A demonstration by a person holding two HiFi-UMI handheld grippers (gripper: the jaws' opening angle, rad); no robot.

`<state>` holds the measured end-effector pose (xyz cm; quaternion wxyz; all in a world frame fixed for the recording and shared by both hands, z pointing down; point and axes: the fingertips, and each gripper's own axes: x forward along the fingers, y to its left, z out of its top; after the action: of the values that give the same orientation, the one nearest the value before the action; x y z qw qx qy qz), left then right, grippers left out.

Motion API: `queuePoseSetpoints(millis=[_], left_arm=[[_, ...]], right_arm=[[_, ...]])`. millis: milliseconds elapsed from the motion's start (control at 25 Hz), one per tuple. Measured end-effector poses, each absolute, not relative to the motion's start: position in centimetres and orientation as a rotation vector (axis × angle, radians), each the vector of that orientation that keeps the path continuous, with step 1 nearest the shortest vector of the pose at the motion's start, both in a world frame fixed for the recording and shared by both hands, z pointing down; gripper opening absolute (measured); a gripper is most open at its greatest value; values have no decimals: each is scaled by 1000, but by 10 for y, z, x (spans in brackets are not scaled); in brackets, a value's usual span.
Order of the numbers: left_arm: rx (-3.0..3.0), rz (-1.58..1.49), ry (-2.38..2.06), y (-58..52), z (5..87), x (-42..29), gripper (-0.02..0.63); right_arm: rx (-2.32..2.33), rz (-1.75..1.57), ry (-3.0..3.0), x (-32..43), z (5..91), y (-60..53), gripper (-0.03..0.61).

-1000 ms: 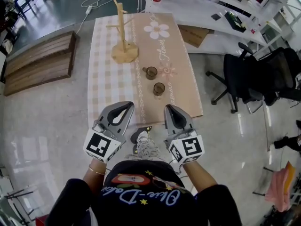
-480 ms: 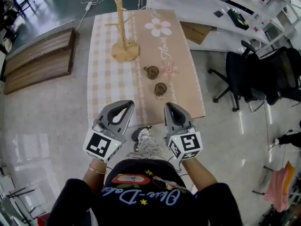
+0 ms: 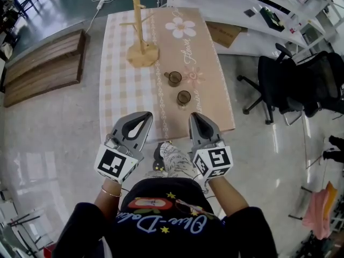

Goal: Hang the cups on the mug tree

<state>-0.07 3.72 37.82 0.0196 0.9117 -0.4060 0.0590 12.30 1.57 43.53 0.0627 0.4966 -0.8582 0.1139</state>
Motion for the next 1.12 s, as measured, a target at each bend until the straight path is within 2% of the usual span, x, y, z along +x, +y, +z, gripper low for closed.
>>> queuePoseSetpoints(millis=[1120], left_arm=[[2818, 184, -1223, 35, 383, 5, 9]], right_arm=[[1490, 433, -2508, 124, 468, 0, 71]])
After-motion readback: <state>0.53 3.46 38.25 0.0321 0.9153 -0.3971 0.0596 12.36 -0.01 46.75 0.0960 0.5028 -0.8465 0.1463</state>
